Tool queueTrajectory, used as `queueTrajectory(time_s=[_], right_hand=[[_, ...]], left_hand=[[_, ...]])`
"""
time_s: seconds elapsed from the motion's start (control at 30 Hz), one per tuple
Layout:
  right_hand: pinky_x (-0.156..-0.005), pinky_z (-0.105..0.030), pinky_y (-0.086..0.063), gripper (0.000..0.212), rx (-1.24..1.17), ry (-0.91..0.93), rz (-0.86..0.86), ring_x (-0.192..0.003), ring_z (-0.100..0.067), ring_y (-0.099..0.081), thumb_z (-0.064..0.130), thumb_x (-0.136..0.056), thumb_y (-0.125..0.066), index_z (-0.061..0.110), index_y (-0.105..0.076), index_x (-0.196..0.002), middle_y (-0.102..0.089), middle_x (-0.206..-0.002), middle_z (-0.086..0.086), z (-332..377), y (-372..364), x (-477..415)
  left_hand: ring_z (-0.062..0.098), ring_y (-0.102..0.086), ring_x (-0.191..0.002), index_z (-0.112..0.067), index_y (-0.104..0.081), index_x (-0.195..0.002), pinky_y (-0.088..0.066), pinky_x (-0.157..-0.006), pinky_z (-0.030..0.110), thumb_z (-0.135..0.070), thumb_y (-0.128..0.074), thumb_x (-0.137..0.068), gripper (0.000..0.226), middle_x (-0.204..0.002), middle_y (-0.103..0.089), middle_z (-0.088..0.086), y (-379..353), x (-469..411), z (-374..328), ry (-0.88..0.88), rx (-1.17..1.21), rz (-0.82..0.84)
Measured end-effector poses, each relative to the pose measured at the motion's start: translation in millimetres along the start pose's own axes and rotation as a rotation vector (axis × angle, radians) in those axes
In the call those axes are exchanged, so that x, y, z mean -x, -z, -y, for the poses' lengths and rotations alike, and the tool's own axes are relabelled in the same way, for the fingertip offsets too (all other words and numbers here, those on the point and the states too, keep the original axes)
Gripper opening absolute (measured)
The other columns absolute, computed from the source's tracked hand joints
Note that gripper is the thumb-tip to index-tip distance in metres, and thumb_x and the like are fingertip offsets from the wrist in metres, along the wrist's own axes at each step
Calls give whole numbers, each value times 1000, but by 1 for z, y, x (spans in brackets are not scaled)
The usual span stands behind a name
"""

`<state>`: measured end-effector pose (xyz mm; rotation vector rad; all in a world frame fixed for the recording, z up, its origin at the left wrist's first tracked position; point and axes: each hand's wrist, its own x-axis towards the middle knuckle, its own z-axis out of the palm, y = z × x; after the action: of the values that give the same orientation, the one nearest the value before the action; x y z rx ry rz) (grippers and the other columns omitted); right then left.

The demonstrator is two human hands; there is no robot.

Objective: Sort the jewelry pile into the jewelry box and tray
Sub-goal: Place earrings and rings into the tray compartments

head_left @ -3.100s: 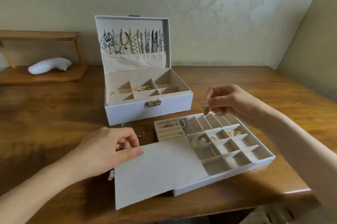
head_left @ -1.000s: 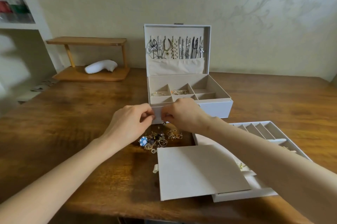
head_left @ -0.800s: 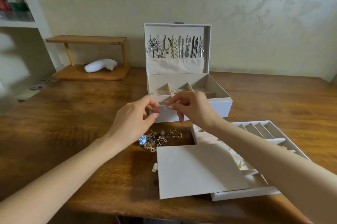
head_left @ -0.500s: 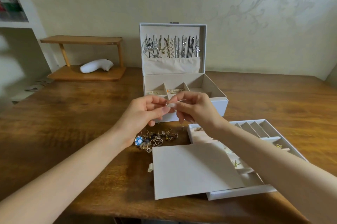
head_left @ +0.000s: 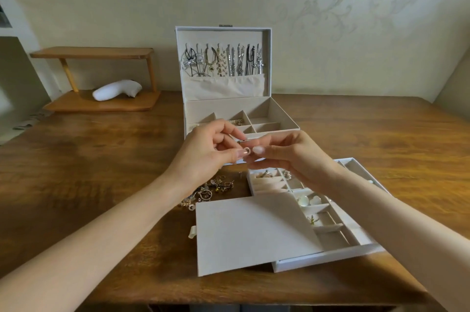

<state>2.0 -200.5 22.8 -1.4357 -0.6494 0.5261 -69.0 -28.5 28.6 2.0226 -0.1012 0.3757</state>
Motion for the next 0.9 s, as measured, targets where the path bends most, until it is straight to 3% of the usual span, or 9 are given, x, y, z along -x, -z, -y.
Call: queueTrajectory(time_s=[0.1,0.23,0.4,0.53,0.8,0.9], right_hand=[[-74,-28,-58,12,146,42,-83,-76,-23,-70,4,-76,-70,0,-72,-87,-73,-84,-15,2,1,3],[-66,-22,-56,8,218,71,-146,-68,-20,-69,-3,-76,-72,1,-72,-83,-72,-81,-19,7,2,5],[-64,-25,-58,7,249,58,-200,-64,-20,-68,-5,-76,-71,-1,-70,-81,-69,-69,-13,13,14,8],[-65,-28,-59,7,267,37,-268,-62,-22,-68,-8,-75,-70,-4,-69,-81,-68,-70,-16,19,37,19],[-56,-22,-56,10,388,-14,-370,-56,-17,-65,-6,-73,-71,-8,-68,-83,-68,-69,-18,10,79,54],[-60,-22,-56,13,431,-14,-372,-59,-18,-67,-5,-75,-70,0,-72,-86,-71,-69,-13,7,86,59]], left_hand=[[-1,-64,-71,-20,-64,-96,-42,-55,7,-11,-71,-82,19,-75,-71,-8,-6,-1,-3,-28,-56,15],[2,-66,-79,-23,-63,-99,-48,-56,14,-12,-66,-86,17,-85,-73,-12,-5,-1,-4,-16,-56,61],[8,-67,-79,-17,-60,-105,-50,-57,19,-8,-55,-93,16,-92,-74,-12,5,2,-1,-19,-35,140],[10,-68,-78,-18,-62,-100,-51,-55,18,-11,-56,-92,12,-90,-73,-11,16,7,11,-2,-63,138],[9,-67,-77,-21,-64,-94,-52,-56,19,-12,-58,-90,11,-89,-73,-11,9,7,20,17,-93,172],[8,-67,-77,-22,-63,-94,-52,-56,21,-14,-58,-90,11,-89,-73,-12,7,6,20,12,-114,183]])
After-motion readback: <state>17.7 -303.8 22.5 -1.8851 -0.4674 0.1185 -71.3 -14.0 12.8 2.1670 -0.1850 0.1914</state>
